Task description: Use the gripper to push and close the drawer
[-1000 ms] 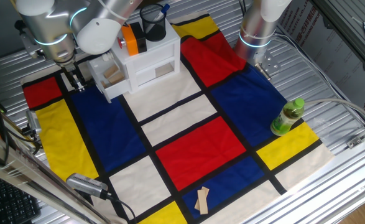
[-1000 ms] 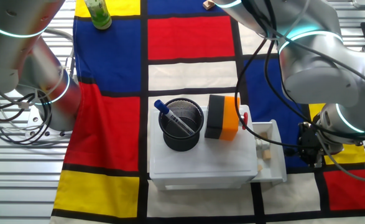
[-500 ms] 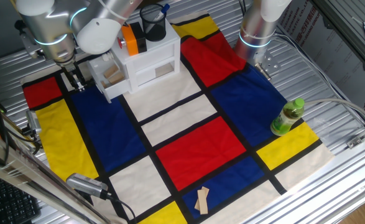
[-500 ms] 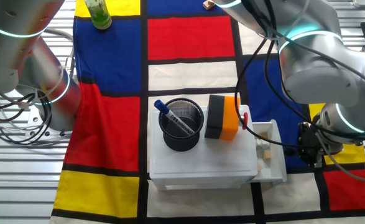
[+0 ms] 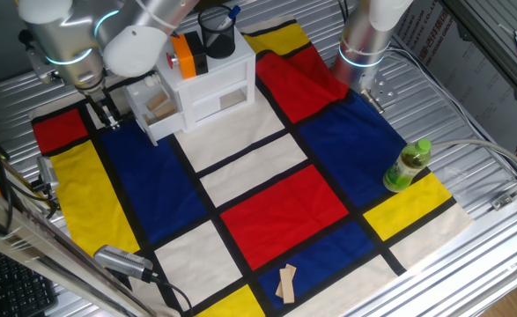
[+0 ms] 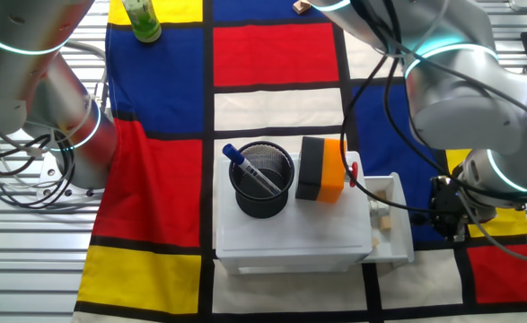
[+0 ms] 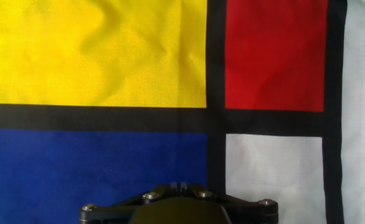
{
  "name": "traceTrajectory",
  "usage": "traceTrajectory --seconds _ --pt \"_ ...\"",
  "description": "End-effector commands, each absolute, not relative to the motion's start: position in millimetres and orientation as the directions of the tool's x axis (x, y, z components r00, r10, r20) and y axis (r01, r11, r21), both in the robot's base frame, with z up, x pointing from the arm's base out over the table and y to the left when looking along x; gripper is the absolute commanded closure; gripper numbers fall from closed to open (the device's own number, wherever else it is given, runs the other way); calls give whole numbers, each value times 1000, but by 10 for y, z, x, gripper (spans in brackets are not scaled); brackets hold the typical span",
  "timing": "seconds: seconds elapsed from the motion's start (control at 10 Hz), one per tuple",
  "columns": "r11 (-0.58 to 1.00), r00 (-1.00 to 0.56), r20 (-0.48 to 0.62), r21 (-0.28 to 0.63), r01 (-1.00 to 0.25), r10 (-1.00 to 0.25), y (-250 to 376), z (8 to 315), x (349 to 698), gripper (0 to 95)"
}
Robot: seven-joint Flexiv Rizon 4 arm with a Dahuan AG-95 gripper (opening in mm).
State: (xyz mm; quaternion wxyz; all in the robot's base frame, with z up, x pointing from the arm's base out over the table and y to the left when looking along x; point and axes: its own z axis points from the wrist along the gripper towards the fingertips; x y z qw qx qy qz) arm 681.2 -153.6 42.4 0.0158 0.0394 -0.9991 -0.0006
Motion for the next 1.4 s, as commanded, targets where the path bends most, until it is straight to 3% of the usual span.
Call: traceTrajectory --seconds 0.1,1.4 --pt "997 -995 47 6 -83 -84 -1536 425 6809 950" --pt "997 -996 42 6 -73 -73 -1579 418 6774 950"
